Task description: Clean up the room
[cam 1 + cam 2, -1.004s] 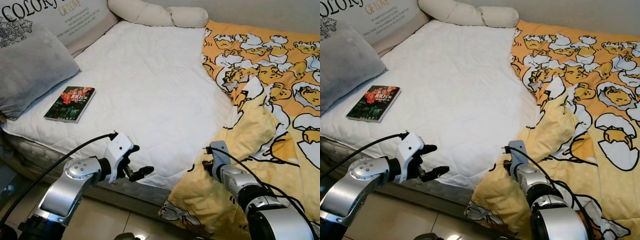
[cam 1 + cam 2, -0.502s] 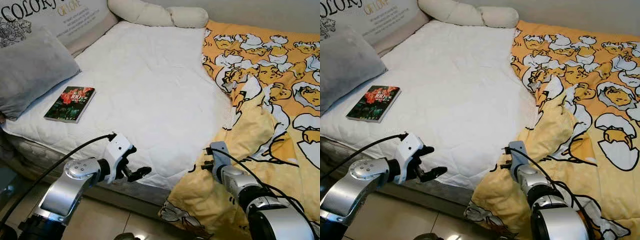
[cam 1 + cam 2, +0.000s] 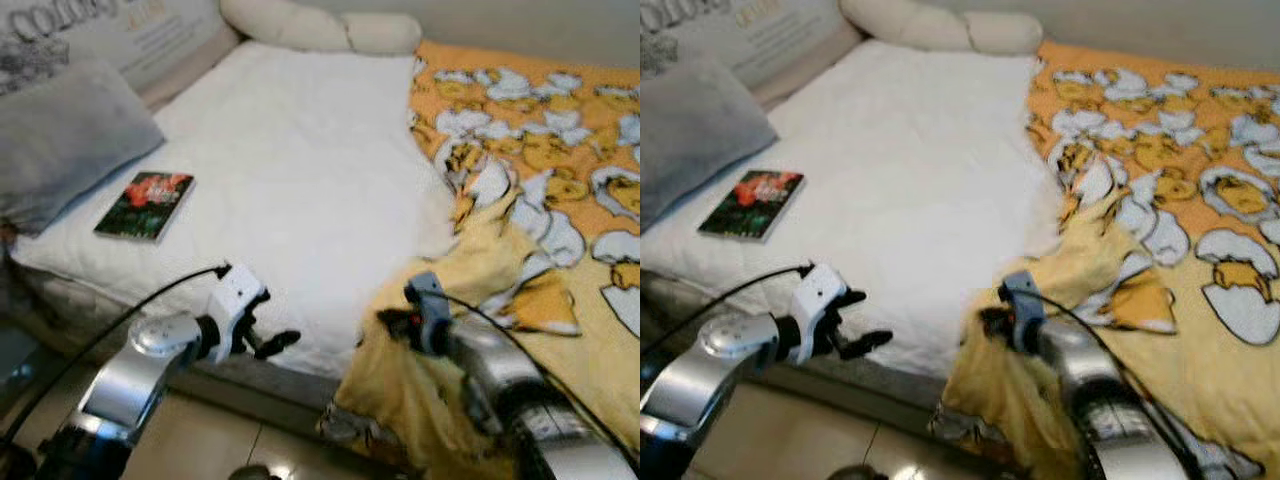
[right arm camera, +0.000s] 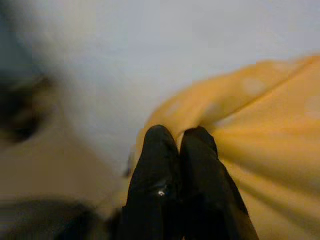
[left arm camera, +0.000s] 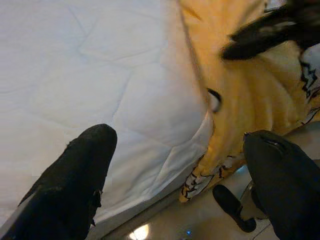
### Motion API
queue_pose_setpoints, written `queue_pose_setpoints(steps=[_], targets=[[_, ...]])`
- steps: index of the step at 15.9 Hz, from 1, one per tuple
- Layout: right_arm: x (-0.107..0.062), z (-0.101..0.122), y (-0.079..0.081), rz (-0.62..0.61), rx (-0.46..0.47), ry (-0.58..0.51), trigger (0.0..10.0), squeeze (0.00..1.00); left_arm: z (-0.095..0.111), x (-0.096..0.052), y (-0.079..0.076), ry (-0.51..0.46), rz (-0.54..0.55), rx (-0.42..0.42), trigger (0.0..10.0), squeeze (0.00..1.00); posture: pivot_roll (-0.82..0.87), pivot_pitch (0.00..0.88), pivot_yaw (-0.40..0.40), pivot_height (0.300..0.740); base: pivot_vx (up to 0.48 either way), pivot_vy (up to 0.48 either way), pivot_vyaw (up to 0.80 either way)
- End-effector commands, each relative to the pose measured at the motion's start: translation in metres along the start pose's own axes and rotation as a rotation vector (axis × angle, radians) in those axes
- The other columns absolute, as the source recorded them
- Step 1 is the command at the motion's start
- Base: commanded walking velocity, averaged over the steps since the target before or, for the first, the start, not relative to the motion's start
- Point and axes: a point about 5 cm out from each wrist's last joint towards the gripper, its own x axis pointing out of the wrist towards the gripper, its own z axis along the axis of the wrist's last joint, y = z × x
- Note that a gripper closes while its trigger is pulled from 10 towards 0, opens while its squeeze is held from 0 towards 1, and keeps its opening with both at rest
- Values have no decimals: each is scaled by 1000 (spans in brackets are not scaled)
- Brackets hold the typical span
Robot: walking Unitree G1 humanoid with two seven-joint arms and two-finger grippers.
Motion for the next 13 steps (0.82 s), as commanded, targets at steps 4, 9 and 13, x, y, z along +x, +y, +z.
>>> queue_pose_setpoints(steps=[4, 9, 13], targets=[[-39, -6, 45, 553, -207, 112, 0, 0, 0, 1, -2, 10, -5, 5, 10000, 0, 105, 0, -4, 740, 0, 0, 0], [-30, -54, 40, 461, -235, 222, 8078, 0, -2, 1, -2, 12, -11, 5, 10000, 0, 107, 0, -6, 740, 0, 0, 0], [-27, -72, 38, 357, -189, 193, 10000, 1000, -1, 0, 0, 9, -1, 11, 10000, 0, 108, 0, -5, 740, 0, 0, 0]])
